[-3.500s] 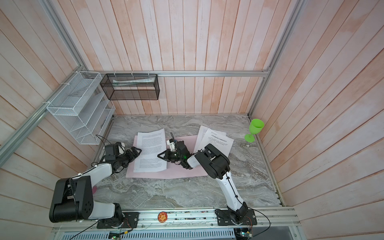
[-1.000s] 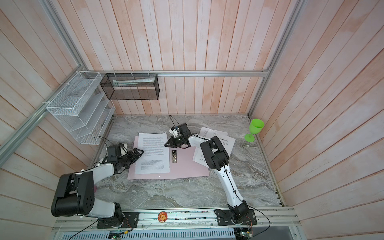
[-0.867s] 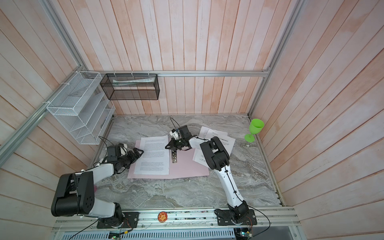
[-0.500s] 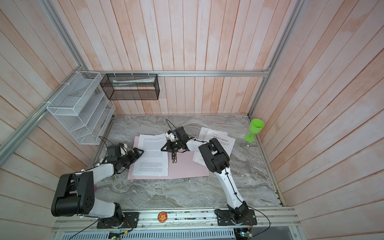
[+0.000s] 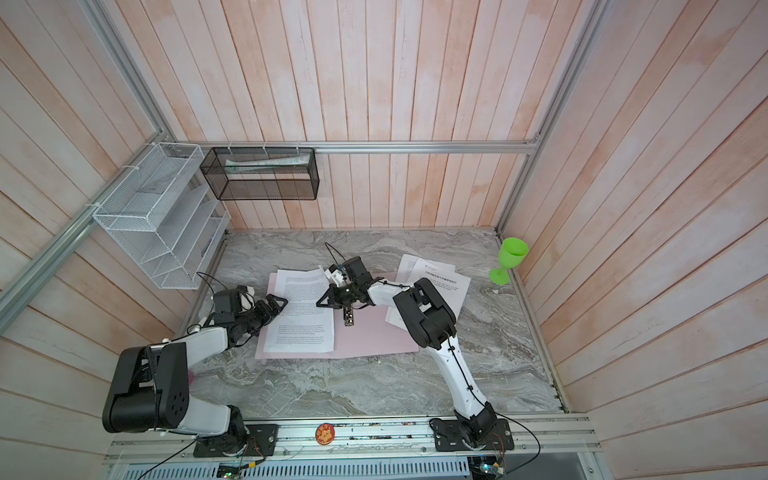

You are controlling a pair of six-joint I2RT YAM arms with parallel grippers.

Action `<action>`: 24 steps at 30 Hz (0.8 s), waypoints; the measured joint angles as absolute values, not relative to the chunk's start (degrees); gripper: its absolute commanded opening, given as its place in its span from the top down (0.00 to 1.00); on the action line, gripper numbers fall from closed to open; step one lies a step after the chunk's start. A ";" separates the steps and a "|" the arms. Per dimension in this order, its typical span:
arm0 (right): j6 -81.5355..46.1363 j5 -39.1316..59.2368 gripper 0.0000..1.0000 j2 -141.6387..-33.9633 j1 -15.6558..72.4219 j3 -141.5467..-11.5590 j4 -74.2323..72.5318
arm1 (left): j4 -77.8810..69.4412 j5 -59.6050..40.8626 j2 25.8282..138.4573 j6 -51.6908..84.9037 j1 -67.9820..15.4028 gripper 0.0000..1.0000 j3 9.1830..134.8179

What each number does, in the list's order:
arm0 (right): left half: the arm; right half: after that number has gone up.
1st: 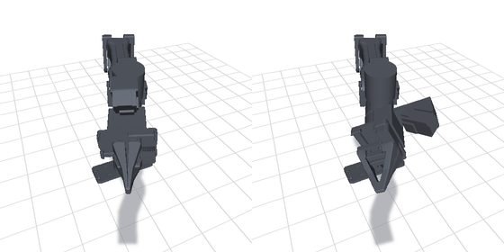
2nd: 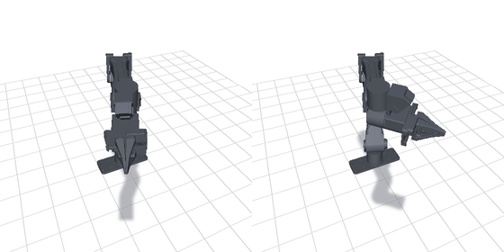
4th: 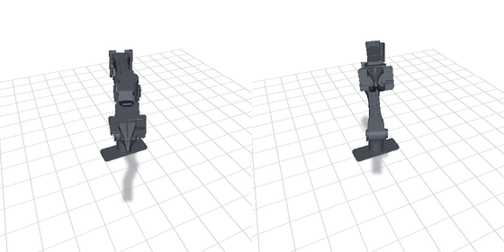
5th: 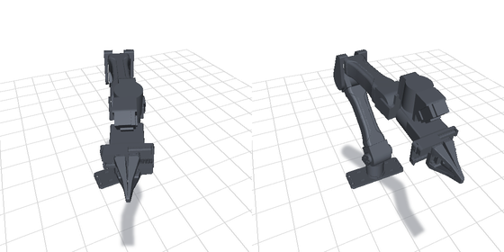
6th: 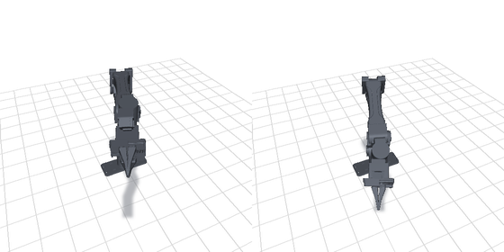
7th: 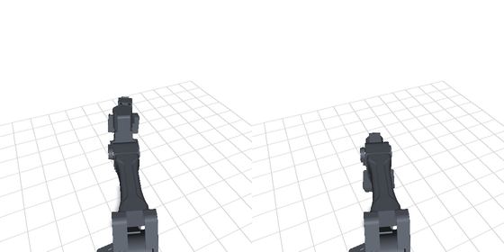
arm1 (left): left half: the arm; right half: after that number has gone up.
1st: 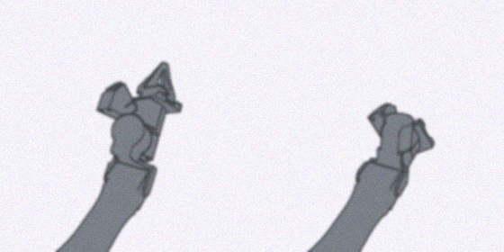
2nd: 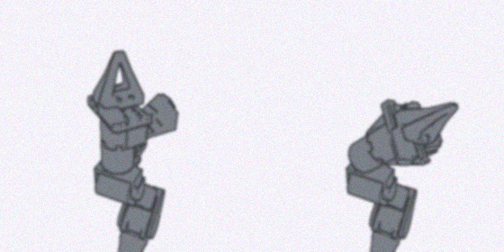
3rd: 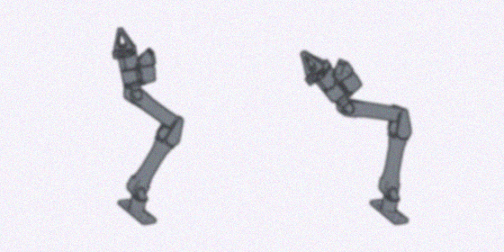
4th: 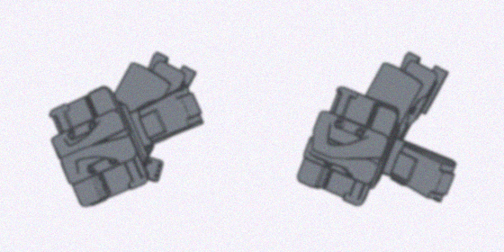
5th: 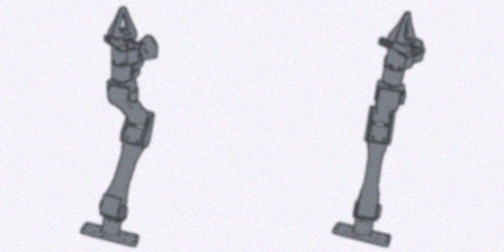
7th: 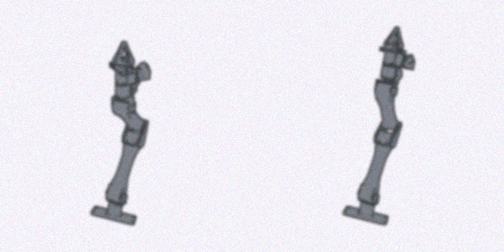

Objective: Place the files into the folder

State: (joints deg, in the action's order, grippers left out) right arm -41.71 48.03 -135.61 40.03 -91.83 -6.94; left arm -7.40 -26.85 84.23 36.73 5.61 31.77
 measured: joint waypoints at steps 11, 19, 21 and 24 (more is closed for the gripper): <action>-47.16 45.91 1.00 -133.80 42.65 -87.72 -12.27 | -8.45 -27.51 84.60 37.43 5.61 0.02 31.77; -48.01 45.67 1.00 -133.71 43.77 -87.81 -12.91 | -8.71 -28.34 85.19 37.58 5.61 0.02 31.77; -48.10 45.65 1.00 -133.71 43.92 -87.92 -12.91 | -8.86 -28.36 85.21 37.58 5.61 0.02 31.77; -48.45 45.50 1.00 -133.71 44.18 -88.27 -13.08 | -9.15 -28.56 85.36 37.63 5.61 0.02 31.77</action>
State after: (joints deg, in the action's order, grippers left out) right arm -48.45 45.50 -133.71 44.18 -88.27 -13.08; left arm -9.15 -28.56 85.36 37.63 5.61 31.77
